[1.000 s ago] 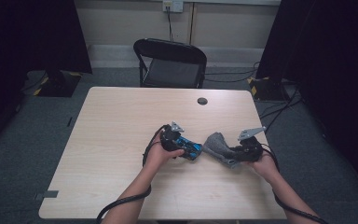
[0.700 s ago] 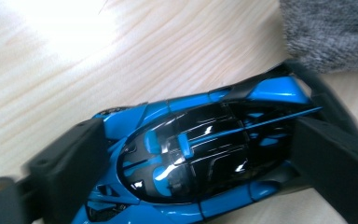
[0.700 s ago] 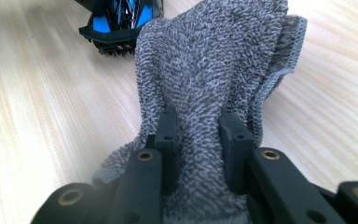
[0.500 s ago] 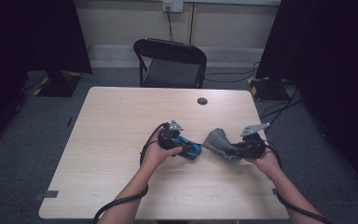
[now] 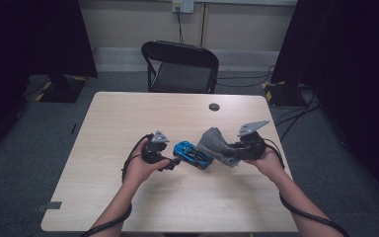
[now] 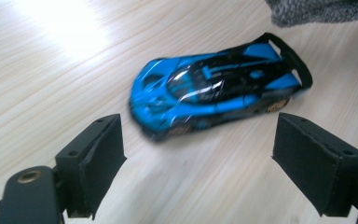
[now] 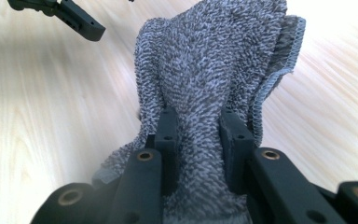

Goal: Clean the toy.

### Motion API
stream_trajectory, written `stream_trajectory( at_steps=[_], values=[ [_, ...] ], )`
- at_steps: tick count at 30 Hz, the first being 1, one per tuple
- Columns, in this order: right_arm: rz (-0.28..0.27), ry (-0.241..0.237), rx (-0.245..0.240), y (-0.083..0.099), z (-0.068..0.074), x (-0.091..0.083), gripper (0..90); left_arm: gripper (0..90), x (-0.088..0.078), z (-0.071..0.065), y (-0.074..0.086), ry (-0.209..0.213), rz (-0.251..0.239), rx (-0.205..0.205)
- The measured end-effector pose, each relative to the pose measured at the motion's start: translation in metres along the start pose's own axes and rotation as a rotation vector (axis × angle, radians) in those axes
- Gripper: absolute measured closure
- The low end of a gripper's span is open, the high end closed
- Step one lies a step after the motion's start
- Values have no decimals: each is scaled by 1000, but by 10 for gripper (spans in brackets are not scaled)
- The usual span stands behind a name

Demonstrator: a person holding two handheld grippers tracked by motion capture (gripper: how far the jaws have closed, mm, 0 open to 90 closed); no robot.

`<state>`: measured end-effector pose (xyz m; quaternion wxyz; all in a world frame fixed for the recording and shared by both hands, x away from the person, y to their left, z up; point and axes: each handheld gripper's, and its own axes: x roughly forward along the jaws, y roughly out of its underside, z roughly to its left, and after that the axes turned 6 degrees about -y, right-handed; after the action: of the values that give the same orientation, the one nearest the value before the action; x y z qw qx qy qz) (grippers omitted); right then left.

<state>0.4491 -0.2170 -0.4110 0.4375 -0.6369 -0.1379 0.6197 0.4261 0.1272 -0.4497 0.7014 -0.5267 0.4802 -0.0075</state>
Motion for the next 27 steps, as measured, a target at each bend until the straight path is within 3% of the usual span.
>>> stream_trajectory(
  at_steps=[7, 8, 13, 19, 27],
  values=[
    [1, -51, -49, -29, 18, 27, 724, 160, -32, 13, 16, -20, -28, -26],
    [1, -81, -60, -37, 25, 40, 722, 160, -39, 16, 19, -17, -39, -40],
    [29, -125, -94, -50, 39, 67, 722, 160, -54, 22, 27, -16, -51, -52],
    [60, -186, -132, -61, 58, 100, 722, 160, -67, 28, 37, -28, -102, -84],
    [116, -263, -169, -67, 83, 150, 720, 160, -73, 34, 42, -34, -104, -87]
  ],
)
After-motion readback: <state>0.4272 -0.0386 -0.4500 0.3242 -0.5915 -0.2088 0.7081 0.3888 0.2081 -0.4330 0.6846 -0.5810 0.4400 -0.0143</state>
